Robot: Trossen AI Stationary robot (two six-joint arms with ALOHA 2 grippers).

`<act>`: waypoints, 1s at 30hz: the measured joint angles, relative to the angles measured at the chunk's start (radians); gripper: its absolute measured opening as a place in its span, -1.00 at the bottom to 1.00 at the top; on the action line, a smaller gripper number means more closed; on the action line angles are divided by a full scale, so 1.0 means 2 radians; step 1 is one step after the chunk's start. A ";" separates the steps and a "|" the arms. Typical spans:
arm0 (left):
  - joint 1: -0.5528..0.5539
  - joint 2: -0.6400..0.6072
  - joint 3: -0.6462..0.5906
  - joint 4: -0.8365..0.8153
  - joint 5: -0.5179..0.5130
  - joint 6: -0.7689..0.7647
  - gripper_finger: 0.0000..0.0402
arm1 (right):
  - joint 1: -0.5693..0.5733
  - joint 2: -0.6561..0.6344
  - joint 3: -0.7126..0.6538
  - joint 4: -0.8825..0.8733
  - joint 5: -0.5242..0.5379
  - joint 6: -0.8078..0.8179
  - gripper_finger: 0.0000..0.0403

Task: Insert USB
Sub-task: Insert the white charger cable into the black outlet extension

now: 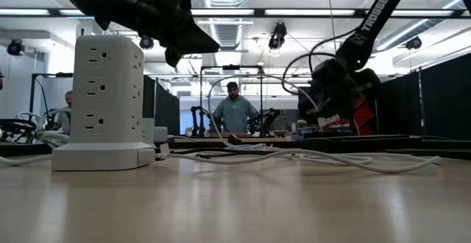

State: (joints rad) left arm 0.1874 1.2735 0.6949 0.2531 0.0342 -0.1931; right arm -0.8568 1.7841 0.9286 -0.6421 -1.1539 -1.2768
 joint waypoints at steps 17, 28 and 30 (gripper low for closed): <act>-0.005 0.008 0.000 0.000 0.000 0.000 -0.88 | 0.002 0.002 -0.039 0.075 -0.005 0.004 -1.00; -0.005 0.008 0.000 0.000 0.001 -0.004 -0.88 | -0.001 0.008 -0.040 0.076 0.016 0.005 -1.00; -0.005 0.008 0.000 0.000 0.001 -0.004 -0.88 | -0.001 0.008 -0.040 0.075 0.019 0.015 -1.00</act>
State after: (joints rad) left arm 0.1764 1.2896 0.6949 0.2535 0.0353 -0.2008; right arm -0.8578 1.7992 0.8477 -0.4931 -1.1168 -1.2465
